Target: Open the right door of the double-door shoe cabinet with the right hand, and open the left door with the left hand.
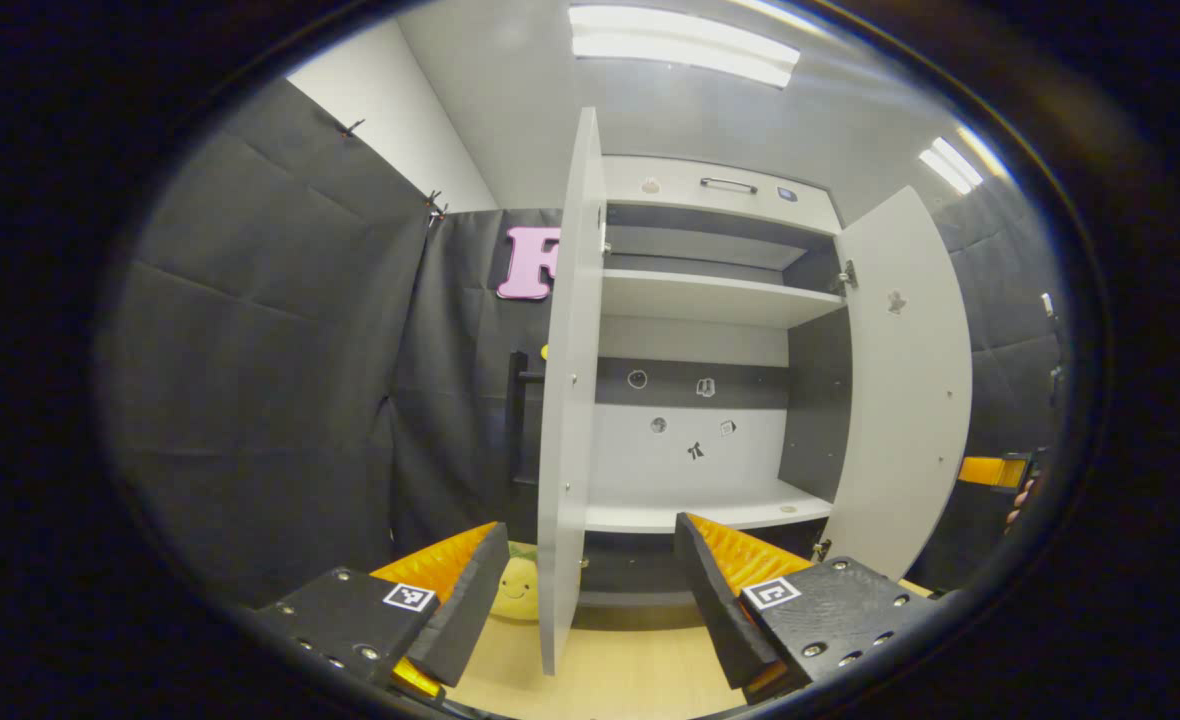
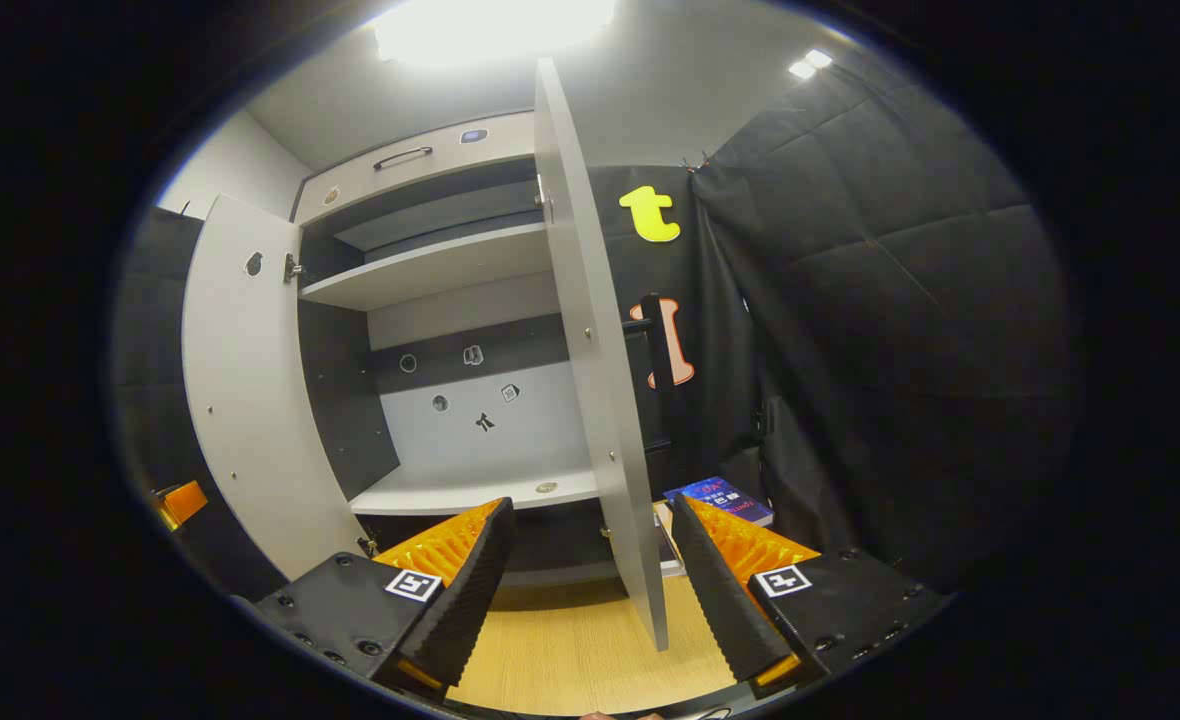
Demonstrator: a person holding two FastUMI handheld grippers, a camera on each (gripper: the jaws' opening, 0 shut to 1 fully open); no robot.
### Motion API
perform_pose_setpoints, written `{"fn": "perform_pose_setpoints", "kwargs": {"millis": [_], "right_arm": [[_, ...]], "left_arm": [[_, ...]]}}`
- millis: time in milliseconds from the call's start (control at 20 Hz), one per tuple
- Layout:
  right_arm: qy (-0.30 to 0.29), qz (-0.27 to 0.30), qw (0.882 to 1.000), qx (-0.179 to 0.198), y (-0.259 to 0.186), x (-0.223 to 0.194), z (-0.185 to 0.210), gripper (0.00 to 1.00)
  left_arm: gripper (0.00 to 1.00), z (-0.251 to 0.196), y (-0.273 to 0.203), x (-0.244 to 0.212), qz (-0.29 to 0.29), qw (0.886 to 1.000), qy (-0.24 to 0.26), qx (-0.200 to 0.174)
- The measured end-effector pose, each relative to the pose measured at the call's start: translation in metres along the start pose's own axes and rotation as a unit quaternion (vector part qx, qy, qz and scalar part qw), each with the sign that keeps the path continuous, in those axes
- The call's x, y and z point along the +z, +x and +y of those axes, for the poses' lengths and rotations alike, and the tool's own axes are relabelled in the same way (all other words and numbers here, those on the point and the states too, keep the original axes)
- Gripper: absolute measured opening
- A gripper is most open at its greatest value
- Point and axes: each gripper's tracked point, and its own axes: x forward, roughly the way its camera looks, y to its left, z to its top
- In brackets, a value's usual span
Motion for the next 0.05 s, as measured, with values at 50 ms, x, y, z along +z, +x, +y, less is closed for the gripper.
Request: {"fn": "perform_pose_setpoints", "kwargs": {"millis": [50], "right_arm": [[-0.004,0.0,1.0,0.002,0.0022,-0.0014,0.0004,0.92]], "left_arm": [[0.95,0.0007,0.002,-0.0031,0.004,1.0,0.007,0.002]]}}
